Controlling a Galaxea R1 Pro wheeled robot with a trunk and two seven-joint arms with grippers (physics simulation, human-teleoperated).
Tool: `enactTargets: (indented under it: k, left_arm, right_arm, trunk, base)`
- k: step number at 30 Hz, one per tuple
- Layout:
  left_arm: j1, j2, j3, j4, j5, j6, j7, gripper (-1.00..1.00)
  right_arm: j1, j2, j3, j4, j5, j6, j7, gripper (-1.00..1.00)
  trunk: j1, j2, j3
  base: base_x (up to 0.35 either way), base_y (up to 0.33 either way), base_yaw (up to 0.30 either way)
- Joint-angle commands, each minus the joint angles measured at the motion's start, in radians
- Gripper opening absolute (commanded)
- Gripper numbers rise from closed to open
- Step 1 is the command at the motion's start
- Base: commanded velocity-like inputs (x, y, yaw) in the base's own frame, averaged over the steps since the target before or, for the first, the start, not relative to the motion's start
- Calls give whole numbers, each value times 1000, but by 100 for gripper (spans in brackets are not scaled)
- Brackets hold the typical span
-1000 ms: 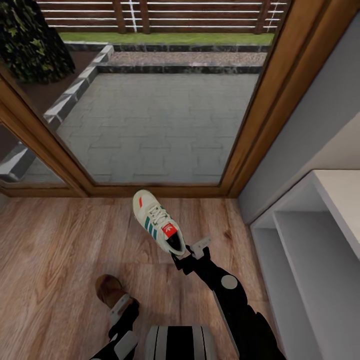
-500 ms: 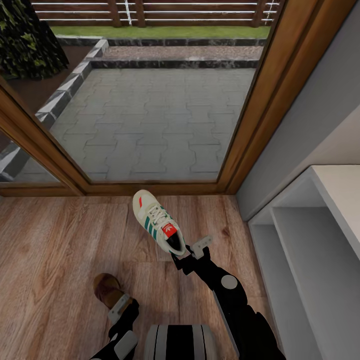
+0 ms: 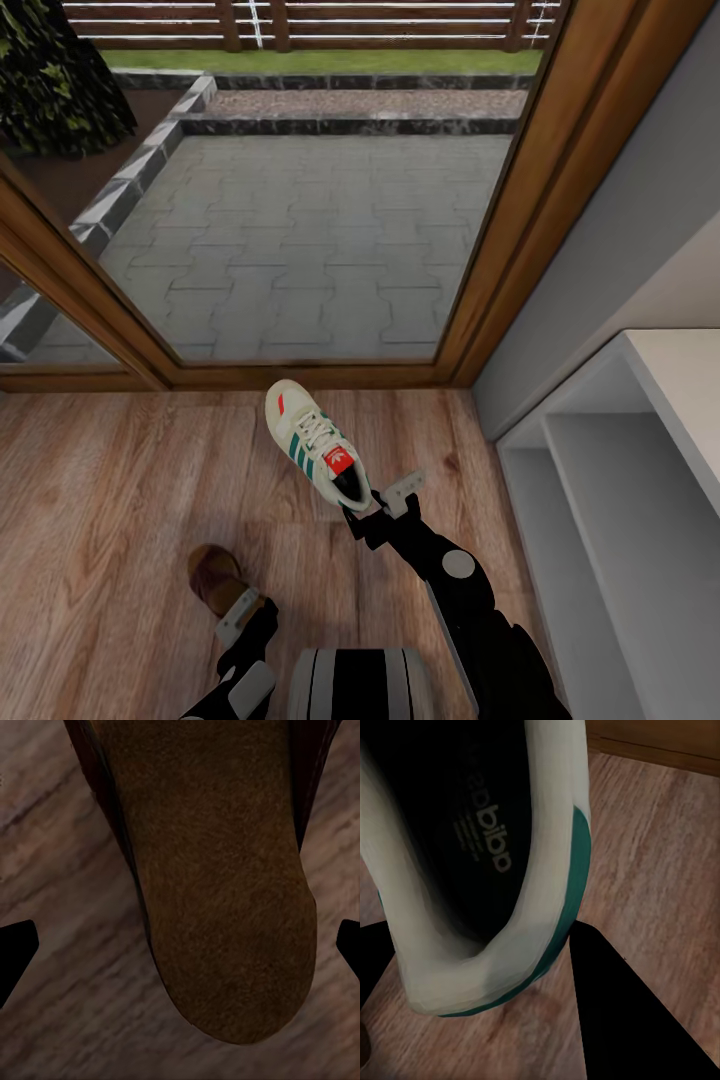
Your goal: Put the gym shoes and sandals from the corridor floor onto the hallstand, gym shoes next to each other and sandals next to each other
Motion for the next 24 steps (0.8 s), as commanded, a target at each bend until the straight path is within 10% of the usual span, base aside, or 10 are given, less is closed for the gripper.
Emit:
enactTargets:
  k: [1, 24]
  left_arm:
    - [0, 0, -6, -1, 7, -3, 4, 100]
    - [0, 0, -6, -1, 7, -3, 3, 100]
  right_arm:
    - [-1, 0, -1, -2, 7, 5, 7, -100]
    - [0, 0, -1, -2, 7, 5, 7, -100]
  trunk:
    - [0, -1, -5]
    - [0, -1, -5]
  base:
    - [0, 0, 0]
    - [0, 0, 0]
